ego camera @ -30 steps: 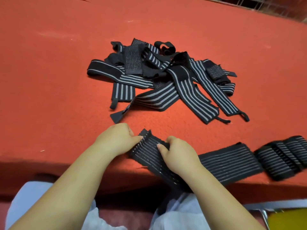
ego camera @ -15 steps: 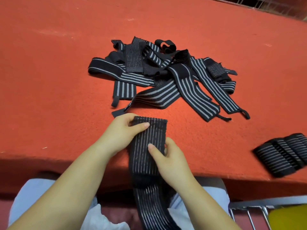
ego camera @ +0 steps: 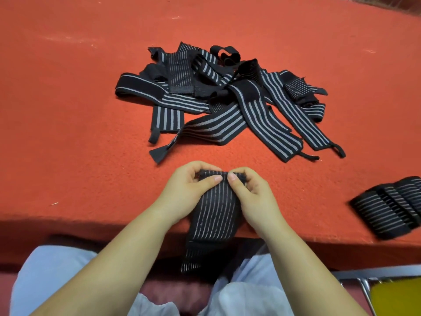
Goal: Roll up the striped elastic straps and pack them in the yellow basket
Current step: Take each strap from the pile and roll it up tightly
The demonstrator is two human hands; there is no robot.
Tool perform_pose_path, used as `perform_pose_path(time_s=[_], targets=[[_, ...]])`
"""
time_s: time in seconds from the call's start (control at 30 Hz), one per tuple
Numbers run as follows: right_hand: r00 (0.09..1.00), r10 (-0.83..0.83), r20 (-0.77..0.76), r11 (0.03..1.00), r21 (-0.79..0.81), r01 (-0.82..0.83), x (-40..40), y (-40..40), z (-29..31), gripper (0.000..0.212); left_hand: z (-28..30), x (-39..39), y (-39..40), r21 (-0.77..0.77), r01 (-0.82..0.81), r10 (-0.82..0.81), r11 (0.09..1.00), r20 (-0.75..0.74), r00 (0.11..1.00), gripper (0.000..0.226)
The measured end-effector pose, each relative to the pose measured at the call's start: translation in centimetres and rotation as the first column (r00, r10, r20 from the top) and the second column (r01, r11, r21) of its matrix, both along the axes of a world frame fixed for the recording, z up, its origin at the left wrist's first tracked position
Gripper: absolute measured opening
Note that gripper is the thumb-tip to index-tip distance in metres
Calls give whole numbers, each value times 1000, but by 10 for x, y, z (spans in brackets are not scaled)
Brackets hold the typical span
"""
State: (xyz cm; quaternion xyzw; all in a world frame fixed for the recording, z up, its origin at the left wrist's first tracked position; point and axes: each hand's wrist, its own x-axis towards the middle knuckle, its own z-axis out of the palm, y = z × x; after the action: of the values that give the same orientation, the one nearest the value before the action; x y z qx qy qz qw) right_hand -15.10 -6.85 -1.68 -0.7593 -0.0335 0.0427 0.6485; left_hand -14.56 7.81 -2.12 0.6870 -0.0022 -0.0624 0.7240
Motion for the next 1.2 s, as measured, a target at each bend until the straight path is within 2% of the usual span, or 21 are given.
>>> perform_pose_path(time_s=[0.13, 0.27, 0.4, 0.5, 0.63, 0.73, 0.77, 0.9, 1.07, 1.2], targets=[[999, 32, -29, 996, 84, -29, 4, -2, -3, 6, -2, 5, -1, -11, -25, 25, 1000, -5, 1000, 11], [997, 42, -62, 996, 77, -38, 8, -3, -9, 12, -10, 5, -1, -5, -41, 40, 999, -43, 998, 7], [992, 54, -117, 989, 144, -37, 10, -5, -11, 12, -11, 7, 4, -94, 6, -12, 996, -62, 998, 14], [983, 81, -165, 984, 169, -53, 12, -8, -12, 29, -10, 8, 6, -96, 26, -31, 995, -53, 998, 22], [986, 50, -157, 989, 148, -27, 11, -6, -11, 32, -12, 9, 7, -122, 19, -26, 992, -58, 998, 25], [983, 14, -185, 991, 133, 10, 12, -5, -10, 45, -12, 9, 8, -141, 22, -29, 990, -48, 998, 28], [980, 15, -198, 991, 136, 12, 12, -5, -9, 44, -13, 9, 8, -123, 28, -32, 992, -35, 999, 29], [972, 66, -226, 982, 188, -23, 13, -6, -10, 14, -13, 5, 9, -73, 59, -58, 996, 6, 998, 30], [960, 162, -231, 934, 351, -73, 10, -12, -11, 31, -11, 4, 13, -107, 134, -135, 985, -2, 991, 22], [957, 154, -244, 924, 379, -51, 10, -14, -9, 33, -12, 8, 13, -193, 82, -93, 978, -50, 994, 26]])
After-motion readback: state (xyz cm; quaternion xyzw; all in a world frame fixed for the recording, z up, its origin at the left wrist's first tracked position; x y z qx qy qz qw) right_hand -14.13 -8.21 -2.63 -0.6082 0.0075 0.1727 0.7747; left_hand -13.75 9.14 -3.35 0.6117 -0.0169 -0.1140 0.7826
